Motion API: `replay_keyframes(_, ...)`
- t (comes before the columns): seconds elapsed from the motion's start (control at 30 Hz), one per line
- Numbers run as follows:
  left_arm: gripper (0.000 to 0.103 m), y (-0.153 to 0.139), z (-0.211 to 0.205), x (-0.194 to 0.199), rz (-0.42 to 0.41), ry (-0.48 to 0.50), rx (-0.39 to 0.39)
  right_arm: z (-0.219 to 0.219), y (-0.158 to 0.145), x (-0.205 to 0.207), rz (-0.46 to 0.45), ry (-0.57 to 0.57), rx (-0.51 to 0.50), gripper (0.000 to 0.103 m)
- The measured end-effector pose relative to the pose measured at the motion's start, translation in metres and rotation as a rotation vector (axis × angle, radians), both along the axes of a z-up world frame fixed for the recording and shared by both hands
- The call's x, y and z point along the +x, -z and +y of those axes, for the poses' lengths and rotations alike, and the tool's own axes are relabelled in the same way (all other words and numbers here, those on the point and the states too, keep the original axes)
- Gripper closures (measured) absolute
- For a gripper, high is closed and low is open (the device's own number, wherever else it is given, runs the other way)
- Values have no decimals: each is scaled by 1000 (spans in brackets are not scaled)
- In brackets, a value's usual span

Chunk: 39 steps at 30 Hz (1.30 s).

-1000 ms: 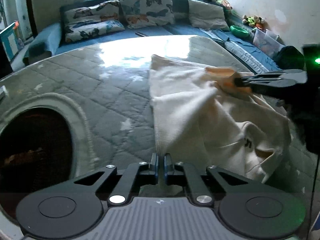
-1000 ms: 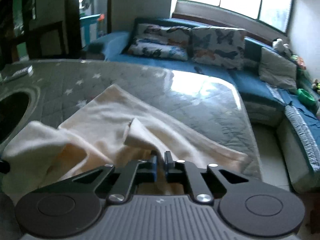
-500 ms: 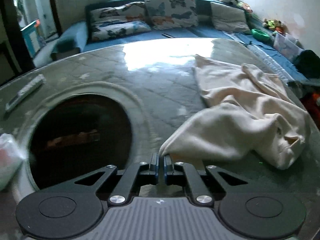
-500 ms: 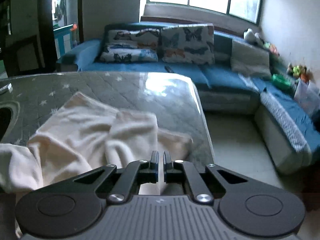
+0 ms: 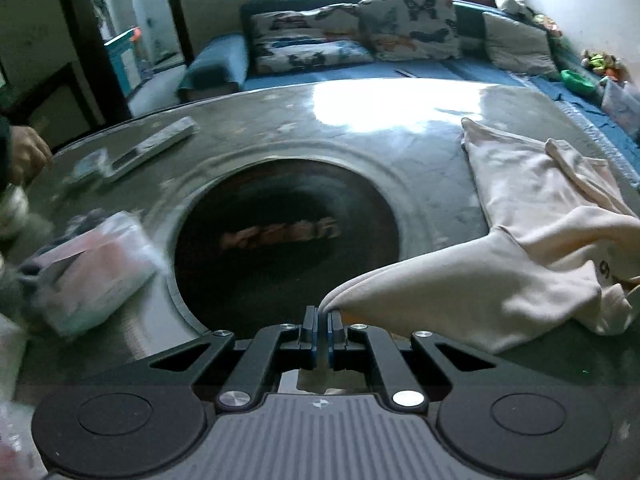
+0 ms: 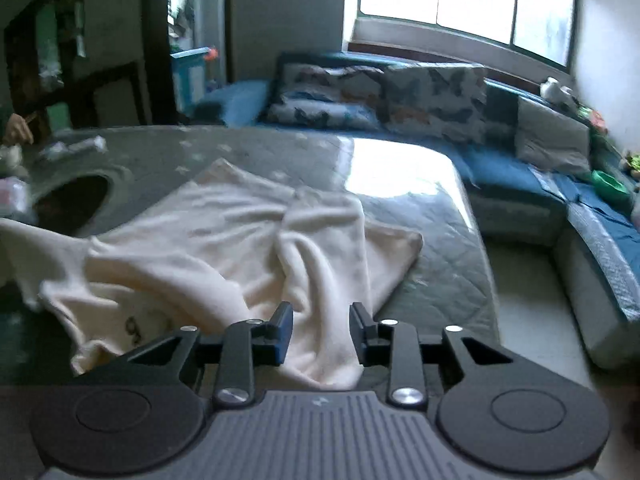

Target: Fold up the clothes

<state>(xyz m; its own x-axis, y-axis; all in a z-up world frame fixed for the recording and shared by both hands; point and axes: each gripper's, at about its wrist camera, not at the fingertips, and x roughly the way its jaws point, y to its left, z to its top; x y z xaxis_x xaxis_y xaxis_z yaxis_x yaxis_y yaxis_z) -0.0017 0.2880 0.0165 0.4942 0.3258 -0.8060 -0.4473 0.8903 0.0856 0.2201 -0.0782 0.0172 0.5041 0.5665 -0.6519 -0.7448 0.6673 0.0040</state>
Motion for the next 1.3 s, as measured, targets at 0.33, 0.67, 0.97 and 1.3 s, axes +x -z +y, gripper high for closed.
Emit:
replay_keyframes(0.33,98,-8,29,-51,65,-109,75,62,2,-79,65,-320,19,72)
replay_keyframes(0.67,84,-15,30,-77,52,-130,83,93,24,-105,123,-368,-23,73)
replay_keyframes(0.97,83,-35,-85,-38,-135,293,-39,101,31,-120,61,-366,-81,75)
replay_keyframes(1.3,82,15,-151,27,-51,487,-126,107,35,-128,53,-354,-110,79)
